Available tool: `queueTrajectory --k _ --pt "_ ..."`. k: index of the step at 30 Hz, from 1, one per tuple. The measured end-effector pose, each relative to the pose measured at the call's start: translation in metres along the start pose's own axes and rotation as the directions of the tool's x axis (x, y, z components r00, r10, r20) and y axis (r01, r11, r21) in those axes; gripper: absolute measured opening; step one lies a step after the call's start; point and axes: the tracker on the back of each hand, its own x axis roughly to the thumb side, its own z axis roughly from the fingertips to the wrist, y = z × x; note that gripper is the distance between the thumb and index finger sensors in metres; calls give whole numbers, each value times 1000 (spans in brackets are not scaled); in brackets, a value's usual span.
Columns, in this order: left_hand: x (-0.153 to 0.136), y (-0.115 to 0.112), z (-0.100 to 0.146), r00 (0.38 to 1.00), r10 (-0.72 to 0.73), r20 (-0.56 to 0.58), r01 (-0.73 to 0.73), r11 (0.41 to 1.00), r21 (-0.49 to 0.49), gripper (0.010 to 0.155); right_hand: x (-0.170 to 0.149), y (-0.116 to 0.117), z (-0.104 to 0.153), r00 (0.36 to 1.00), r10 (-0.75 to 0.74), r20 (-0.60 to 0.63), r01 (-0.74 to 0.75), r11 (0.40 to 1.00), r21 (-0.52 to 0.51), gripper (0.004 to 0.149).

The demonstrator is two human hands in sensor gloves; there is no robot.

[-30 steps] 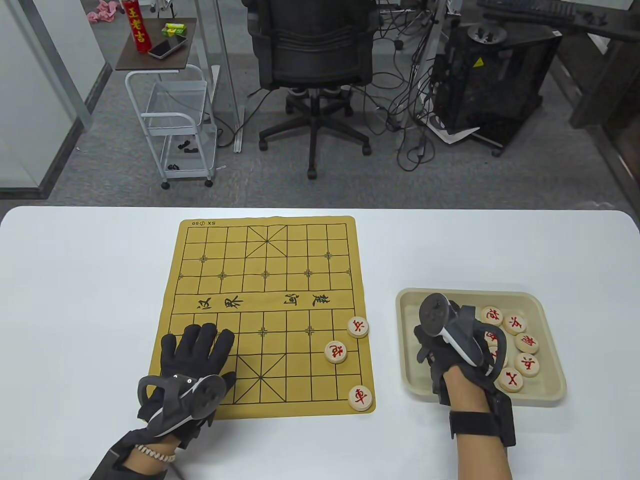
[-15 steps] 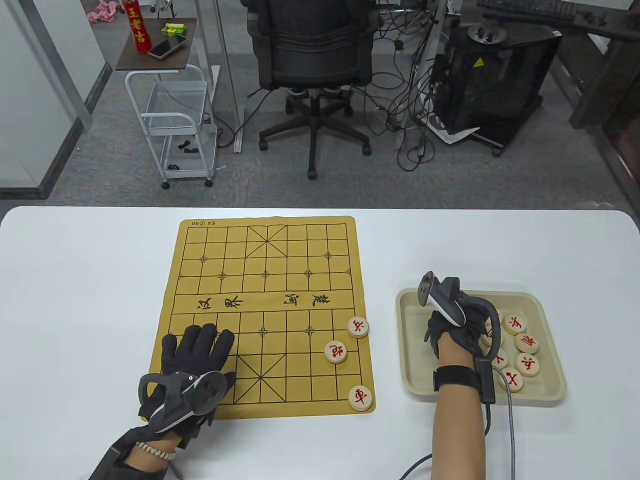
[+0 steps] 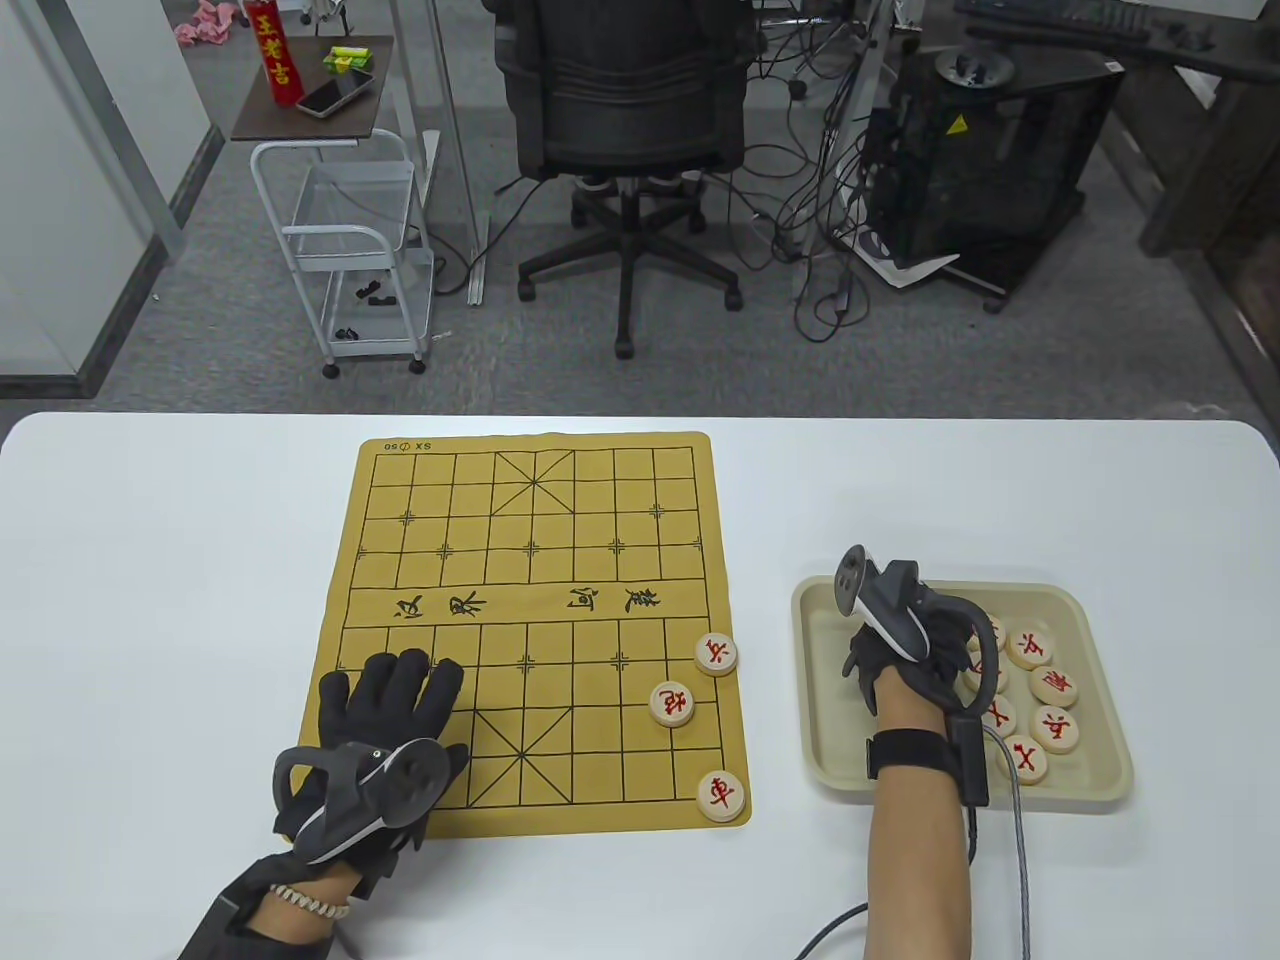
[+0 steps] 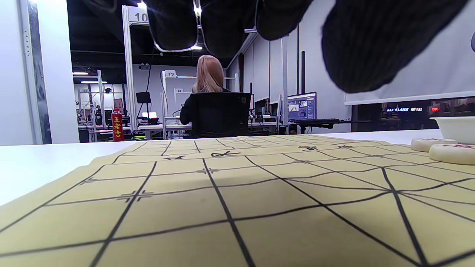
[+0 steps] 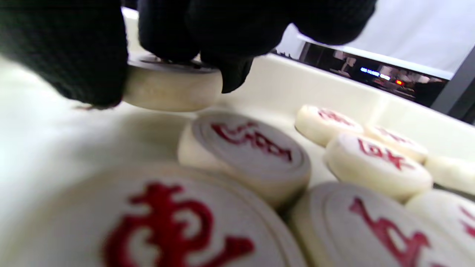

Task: Set up Chinese chess pieces

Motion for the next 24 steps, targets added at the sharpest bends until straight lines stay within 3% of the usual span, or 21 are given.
queueTrajectory --k 6,10,14,17,21,22,24 --pt "0 1 1 1000 9 5 -9 1000 9 84 23 -34 54 966 -100 237 131 984 -117 58" --pt "1 0 1 1000 11 16 -11 1000 11 84 61 -45 113 892 -38 450 127 977 -169 58" --pt "2 -1 1 1000 14 24 -14 1000 8 84 97 -38 168 781 -29 623 137 982 -127 58" --pt "3 -2 1 999 14 31 -14 1000 7 84 114 -22 194 735 5 679 92 990 -107 57" --pt "4 -2 1 999 12 38 -13 1000 3 84 124 9 199 717 12 697 14 999 -31 58" --pt "4 -2 1 999 12 39 -12 1000 3 84 120 6 200 738 -9 675 42 999 -32 58" --pt "4 -2 1 999 11 39 -11 1000 1 84 115 1 191 714 -94 694 22 993 112 61"
